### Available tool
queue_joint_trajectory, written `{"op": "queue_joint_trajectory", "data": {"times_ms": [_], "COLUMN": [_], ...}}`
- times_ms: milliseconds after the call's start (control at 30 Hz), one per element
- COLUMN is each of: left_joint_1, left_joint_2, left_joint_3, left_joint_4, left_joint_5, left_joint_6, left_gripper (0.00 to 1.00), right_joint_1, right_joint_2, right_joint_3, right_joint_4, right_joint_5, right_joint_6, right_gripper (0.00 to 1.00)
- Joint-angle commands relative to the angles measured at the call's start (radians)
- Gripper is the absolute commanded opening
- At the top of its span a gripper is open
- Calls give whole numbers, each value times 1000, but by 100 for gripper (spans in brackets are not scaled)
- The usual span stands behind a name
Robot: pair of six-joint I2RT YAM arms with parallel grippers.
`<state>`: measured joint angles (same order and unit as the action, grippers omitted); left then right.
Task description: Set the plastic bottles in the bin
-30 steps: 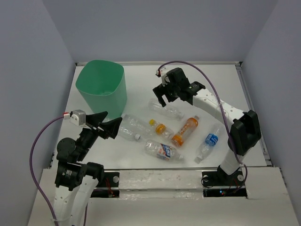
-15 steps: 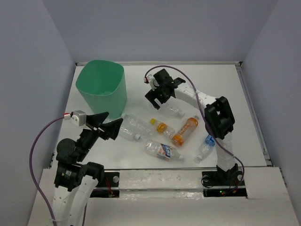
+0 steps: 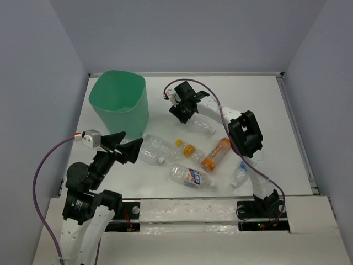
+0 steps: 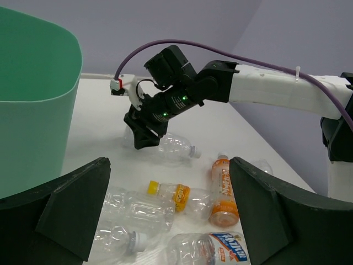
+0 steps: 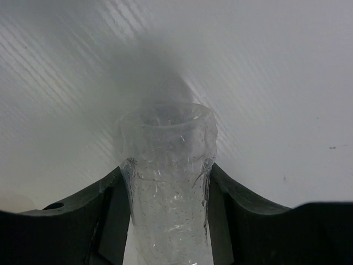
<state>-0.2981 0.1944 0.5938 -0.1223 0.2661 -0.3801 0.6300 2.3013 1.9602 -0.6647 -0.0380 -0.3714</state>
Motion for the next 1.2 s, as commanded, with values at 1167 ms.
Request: {"op": "queue_joint_trajectory", "data": {"times_ms": [1167], "left_joint_1": [-29], "left_joint_2": [-67], "left_joint_3": [97], "left_joint_4": [177], "left_joint_5": [-584], "left_joint_6": [4], "left_gripper": [99], "right_joint_1": [189], "right_joint_2": [101], "right_joint_3": [663], "right_joint_4": [1094], "right_joint_5": [-264], "right_joint_6": [733], "right_gripper": [56]}}
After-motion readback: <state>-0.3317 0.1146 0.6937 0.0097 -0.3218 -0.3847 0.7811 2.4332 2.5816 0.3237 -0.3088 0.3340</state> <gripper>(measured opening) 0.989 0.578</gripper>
